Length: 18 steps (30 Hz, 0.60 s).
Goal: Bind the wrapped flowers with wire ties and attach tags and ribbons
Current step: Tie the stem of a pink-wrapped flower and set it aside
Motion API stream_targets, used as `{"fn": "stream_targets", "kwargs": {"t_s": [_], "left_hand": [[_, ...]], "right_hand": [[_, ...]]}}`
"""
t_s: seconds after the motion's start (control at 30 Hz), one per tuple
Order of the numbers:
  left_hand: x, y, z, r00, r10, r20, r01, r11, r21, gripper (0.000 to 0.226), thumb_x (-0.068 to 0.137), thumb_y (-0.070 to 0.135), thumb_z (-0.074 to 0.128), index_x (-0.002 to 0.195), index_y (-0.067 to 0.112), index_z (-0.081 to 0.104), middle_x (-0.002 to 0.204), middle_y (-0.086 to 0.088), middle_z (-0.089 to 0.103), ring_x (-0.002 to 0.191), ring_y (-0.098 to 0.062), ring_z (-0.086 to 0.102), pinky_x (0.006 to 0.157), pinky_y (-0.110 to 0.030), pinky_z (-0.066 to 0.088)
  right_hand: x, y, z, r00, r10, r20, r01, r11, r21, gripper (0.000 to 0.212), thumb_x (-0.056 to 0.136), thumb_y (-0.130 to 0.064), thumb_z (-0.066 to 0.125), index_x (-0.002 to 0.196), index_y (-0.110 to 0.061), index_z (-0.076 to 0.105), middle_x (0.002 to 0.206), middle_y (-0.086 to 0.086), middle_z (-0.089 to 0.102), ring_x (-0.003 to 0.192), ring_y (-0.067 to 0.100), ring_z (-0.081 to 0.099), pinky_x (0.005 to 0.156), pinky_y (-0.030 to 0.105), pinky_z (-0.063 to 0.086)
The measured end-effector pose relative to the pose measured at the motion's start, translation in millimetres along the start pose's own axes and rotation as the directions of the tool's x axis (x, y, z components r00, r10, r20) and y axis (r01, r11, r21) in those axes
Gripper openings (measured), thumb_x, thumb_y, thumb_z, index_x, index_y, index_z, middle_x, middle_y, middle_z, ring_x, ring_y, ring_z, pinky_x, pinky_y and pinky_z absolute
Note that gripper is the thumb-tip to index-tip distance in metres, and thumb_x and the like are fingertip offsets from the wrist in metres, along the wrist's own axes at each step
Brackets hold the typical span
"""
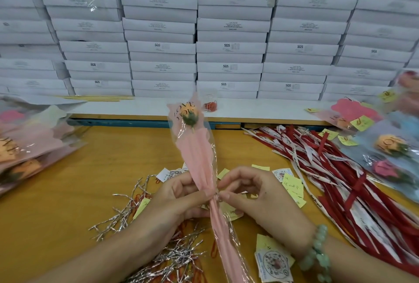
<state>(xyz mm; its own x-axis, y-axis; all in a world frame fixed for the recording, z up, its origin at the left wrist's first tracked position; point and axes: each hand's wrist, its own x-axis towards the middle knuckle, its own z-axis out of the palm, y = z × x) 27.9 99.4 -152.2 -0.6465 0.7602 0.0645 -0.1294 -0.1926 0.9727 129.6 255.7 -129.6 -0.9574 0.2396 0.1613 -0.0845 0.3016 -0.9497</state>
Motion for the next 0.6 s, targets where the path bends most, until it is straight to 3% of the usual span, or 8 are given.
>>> {"fn": "stream_targets", "kwargs": {"t_s": [0.23,0.47,0.6], "left_hand": [[-0.7,0.7,-0.5,1.0,-0.006,0.015,0.006,1.0,0.012,0.026,0.076,0.012,0.074,0.101,0.004,0.074,0.101,-0.023,0.072,0.085,-0.026,0.071,0.071,-0.031,0.059],[-1.9,-0.2,3.4,0.999,0.012,-0.035,-0.012,1.0,-0.001,0.021,0.072,0.005,0.073,0.092,0.005,0.075,0.099,-0.016,0.072,0.078,-0.024,0.071,0.064,-0.029,0.058],[-2.1,-0.3,3.7,0.998,-0.01,-0.07,0.014,0.998,0.059,0.022,0.071,0.006,0.071,0.092,0.009,0.075,0.099,-0.014,0.073,0.08,-0.023,0.071,0.07,-0.031,0.06]], "right_hand": [[0.2,3.8,-1.3,0.998,0.042,0.051,-0.048,0.99,0.132,0.008,0.085,-0.003,0.07,0.09,-0.009,0.068,0.076,0.005,0.071,0.074,0.014,0.07,0.061,0.026,0.058],[-1.2,4.9,-0.5,1.0,-0.008,0.02,0.007,0.999,0.031,0.014,0.085,-0.008,0.072,0.083,-0.022,0.068,0.075,0.002,0.069,0.073,0.017,0.07,0.055,0.023,0.053],[-1.7,3.7,0.6,0.999,-0.036,0.01,0.036,0.999,0.005,0.012,0.085,-0.009,0.072,0.084,-0.02,0.068,0.075,-0.001,0.068,0.072,0.015,0.07,0.054,0.024,0.052]]}}
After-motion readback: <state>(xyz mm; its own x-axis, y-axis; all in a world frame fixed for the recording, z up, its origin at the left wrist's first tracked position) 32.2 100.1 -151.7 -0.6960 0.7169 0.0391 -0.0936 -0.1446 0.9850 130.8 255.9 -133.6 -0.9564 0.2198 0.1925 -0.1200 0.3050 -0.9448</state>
